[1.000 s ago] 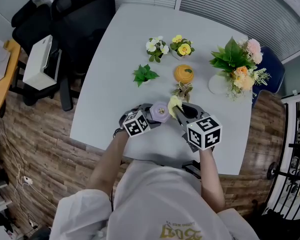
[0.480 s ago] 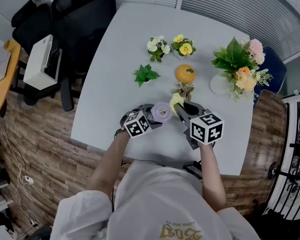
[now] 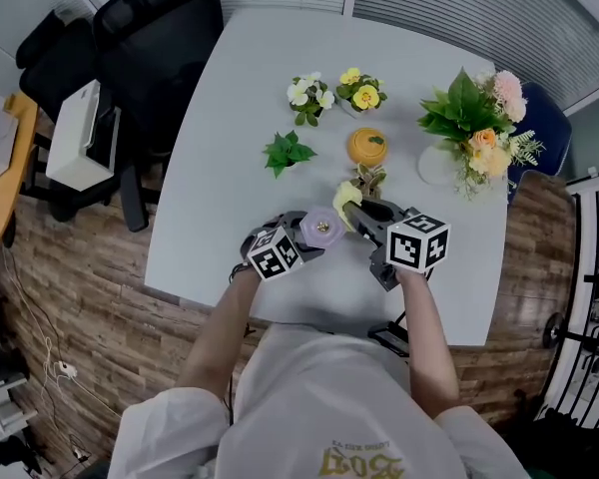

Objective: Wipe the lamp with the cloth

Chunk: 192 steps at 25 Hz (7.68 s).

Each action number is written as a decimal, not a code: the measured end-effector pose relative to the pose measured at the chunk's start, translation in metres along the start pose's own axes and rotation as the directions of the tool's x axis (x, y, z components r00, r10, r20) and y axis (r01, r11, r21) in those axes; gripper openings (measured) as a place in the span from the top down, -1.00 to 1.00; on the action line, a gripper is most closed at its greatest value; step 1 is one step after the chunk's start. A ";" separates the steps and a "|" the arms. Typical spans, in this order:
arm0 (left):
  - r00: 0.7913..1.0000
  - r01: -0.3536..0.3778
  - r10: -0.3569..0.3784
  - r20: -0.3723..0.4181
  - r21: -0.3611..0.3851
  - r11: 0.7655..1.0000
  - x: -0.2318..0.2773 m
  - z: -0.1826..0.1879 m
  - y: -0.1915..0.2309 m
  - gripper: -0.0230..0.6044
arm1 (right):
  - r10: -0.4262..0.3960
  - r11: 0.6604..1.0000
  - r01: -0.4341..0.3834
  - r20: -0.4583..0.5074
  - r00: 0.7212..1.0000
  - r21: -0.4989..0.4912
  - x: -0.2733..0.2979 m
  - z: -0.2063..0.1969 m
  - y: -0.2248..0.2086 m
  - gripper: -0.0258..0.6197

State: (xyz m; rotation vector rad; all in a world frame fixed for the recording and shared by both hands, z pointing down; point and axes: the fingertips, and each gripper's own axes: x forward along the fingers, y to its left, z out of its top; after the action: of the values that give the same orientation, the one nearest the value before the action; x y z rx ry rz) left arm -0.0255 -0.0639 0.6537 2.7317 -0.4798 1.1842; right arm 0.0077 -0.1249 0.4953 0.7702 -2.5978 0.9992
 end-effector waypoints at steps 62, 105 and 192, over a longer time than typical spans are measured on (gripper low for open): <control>1.000 0.004 -0.004 -0.007 -0.009 1.000 0.003 -0.001 0.001 -0.06 | 0.463 0.836 -0.444 0.020 0.886 0.322 0.045 -0.016 0.005 0.76; 1.000 0.008 -0.008 -0.010 -0.012 1.000 0.003 0.000 0.000 -0.06 | 0.362 0.897 -0.336 -0.043 0.931 0.289 0.025 -0.034 -0.005 0.76; 1.000 0.012 -0.013 -0.019 -0.023 1.000 0.004 -0.001 0.000 -0.06 | 0.415 0.835 -0.406 0.061 0.908 0.372 -0.029 -0.044 0.020 0.76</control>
State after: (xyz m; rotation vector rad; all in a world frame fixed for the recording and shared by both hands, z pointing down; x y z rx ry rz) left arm -0.0236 -0.0648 0.6578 2.6977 -0.4699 1.1935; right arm 0.0223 -0.0721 0.5048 0.2578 -2.6399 1.6576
